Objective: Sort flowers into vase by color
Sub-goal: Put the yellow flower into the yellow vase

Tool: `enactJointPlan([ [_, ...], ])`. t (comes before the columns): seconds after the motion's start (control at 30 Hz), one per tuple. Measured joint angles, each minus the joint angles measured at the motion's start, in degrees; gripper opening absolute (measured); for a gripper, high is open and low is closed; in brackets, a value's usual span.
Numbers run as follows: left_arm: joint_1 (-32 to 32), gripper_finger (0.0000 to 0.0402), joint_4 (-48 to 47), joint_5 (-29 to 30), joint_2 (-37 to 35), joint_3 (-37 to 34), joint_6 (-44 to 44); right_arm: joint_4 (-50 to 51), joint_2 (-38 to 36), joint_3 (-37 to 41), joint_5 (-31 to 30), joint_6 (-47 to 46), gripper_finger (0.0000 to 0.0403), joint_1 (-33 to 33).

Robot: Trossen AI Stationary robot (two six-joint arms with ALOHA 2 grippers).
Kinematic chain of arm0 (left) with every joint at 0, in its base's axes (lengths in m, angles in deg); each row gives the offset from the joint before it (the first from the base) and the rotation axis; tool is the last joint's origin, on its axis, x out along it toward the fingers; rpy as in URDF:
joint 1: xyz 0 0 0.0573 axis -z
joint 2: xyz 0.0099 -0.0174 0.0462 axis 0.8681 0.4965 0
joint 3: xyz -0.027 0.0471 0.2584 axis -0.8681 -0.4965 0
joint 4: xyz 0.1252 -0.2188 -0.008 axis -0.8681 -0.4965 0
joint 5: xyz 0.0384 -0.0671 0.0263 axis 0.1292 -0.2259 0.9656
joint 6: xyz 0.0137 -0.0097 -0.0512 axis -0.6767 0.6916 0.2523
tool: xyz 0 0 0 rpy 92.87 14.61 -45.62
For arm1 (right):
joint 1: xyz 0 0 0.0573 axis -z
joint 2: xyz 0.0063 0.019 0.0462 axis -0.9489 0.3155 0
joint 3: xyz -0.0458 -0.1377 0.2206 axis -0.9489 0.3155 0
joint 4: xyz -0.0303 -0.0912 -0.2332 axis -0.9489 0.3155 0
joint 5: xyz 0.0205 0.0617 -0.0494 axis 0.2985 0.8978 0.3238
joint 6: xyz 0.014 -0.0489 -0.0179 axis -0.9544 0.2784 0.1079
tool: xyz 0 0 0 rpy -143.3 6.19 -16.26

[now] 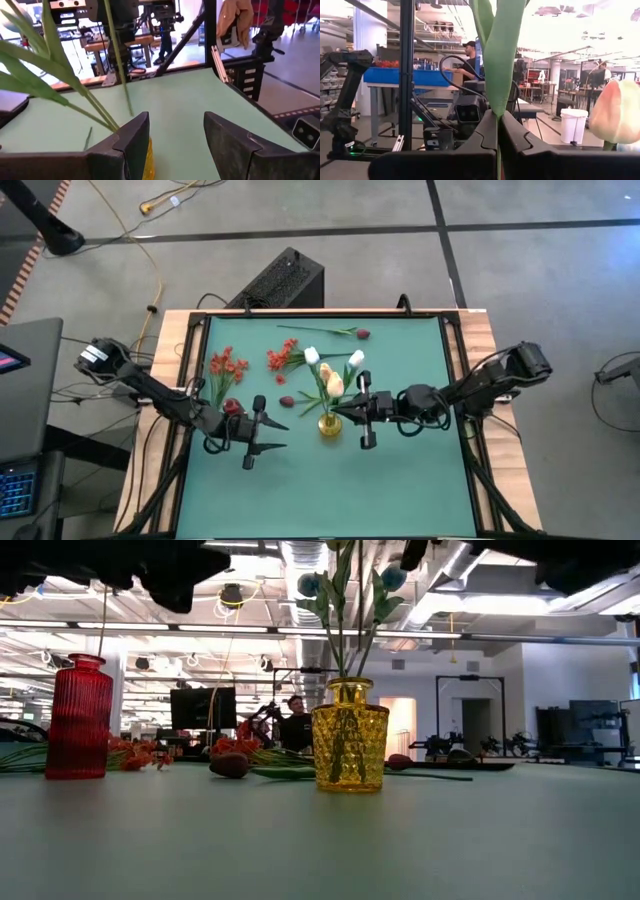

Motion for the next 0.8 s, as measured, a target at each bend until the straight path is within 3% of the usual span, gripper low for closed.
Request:
enactJointPlan([
  [0.23, 0.0, 0.0178, -0.77, -0.02, 0.02, 0.0, 1.33, -9.63, 7.34, 0.16, -0.15, 0.4, 0.0024, 0.82],
  [0.8, 0.15, 0.0178, -1.61, -1.88, 0.02, 0.0, 4.77, -3.07, 5.89, 0.16, -0.09, -0.05, 0.0025, 1.65],
])
